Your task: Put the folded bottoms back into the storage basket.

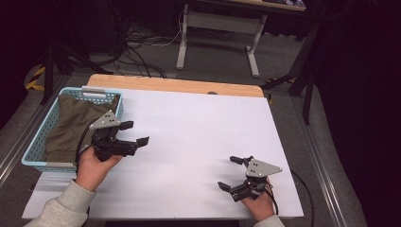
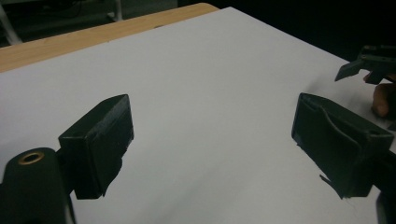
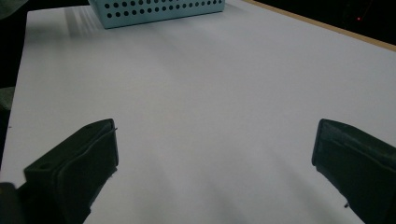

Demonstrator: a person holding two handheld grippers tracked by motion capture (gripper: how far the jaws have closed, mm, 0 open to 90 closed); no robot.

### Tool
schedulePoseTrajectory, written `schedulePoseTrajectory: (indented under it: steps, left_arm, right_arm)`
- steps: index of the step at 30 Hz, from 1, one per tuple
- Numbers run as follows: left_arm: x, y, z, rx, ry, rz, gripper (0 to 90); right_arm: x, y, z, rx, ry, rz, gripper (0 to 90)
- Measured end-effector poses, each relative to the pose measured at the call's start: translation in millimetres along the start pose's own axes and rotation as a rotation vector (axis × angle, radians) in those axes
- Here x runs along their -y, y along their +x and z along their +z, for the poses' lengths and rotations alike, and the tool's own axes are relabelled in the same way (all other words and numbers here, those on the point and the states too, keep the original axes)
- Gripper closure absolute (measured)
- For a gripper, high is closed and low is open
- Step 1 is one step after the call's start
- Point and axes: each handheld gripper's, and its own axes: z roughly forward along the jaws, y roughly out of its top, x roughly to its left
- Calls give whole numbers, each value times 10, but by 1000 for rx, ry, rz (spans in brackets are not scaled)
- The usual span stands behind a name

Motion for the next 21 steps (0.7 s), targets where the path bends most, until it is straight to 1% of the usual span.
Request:
schedulePoseTrajectory:
  steps: [2,7,9,12,13,14,16,20,21]
  left_arm:
    - [28,-18,19,8,-12,5,127]
    - [101,-67,93,20,-18,24,122]
    - [136,-86,120,29,-22,27,122]
    - [209,-140,161,46,-40,22,120]
    - [222,-145,169,45,-44,31,119]
    - [239,-160,181,51,-41,29,118]
    - [261,-179,206,59,-37,49,111]
    - [330,-232,271,74,-43,80,99]
    - [330,-232,271,74,-43,80,95]
  right_arm:
    - [-2,0,7,-2,1,0,10]
    - [-2,-1,5,-3,-1,-1,10]
    - [-1,-2,1,-3,-2,-2,10]
    - [-2,1,4,-6,-2,-3,10]
    - [-2,2,6,-7,-1,-3,10]
    - [-3,2,6,-7,-1,-3,10]
    - [-3,3,8,-8,0,-3,10]
    - [-3,3,7,-7,0,-3,10]
    - [-3,3,7,-7,0,-3,10]
